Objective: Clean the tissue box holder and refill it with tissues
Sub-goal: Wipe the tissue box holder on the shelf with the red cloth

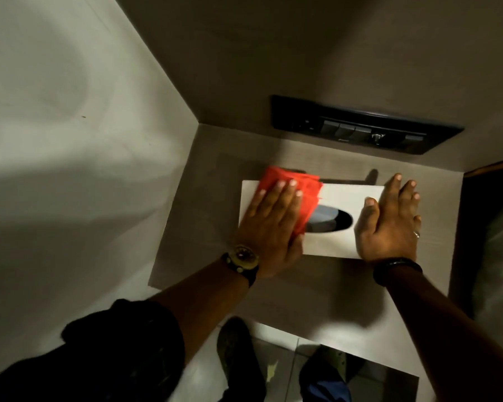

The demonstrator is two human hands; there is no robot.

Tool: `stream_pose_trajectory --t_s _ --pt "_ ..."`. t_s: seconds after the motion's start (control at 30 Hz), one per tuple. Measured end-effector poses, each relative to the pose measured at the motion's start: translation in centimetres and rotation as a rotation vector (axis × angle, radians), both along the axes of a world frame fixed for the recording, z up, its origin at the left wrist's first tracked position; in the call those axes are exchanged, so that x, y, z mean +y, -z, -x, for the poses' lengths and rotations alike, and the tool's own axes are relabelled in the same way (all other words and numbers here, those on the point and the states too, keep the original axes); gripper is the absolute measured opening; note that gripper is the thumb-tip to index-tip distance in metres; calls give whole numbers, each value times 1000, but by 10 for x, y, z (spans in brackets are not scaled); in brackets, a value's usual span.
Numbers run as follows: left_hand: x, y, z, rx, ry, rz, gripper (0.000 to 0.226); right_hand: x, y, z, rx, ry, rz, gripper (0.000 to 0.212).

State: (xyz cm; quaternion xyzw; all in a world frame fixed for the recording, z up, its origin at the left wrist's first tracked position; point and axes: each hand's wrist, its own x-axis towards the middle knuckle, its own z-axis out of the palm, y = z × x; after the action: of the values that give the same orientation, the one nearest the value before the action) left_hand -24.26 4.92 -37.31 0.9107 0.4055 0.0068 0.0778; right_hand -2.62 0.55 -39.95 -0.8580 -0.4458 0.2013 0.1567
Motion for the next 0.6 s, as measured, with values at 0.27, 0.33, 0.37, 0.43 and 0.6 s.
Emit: stream_pose_trajectory --t_s 0.27,0.33,0.37,0.43,0.6 --pt "-5 6 -25 19 -587 68 75 1 -2 6 -56 41 33 62" --pt "-7 5 -46 12 -669 91 78 1 0 4 -67 39 43 61" --pt "-9 4 -53 -1 -629 97 78 1 1 3 -63 38 44 61" --pt "-15 3 -63 -17 -419 93 75 0 1 3 -54 35 48 61" --pt "-11 -2 -50 -19 -174 75 71 0 -3 2 -35 31 52 63"
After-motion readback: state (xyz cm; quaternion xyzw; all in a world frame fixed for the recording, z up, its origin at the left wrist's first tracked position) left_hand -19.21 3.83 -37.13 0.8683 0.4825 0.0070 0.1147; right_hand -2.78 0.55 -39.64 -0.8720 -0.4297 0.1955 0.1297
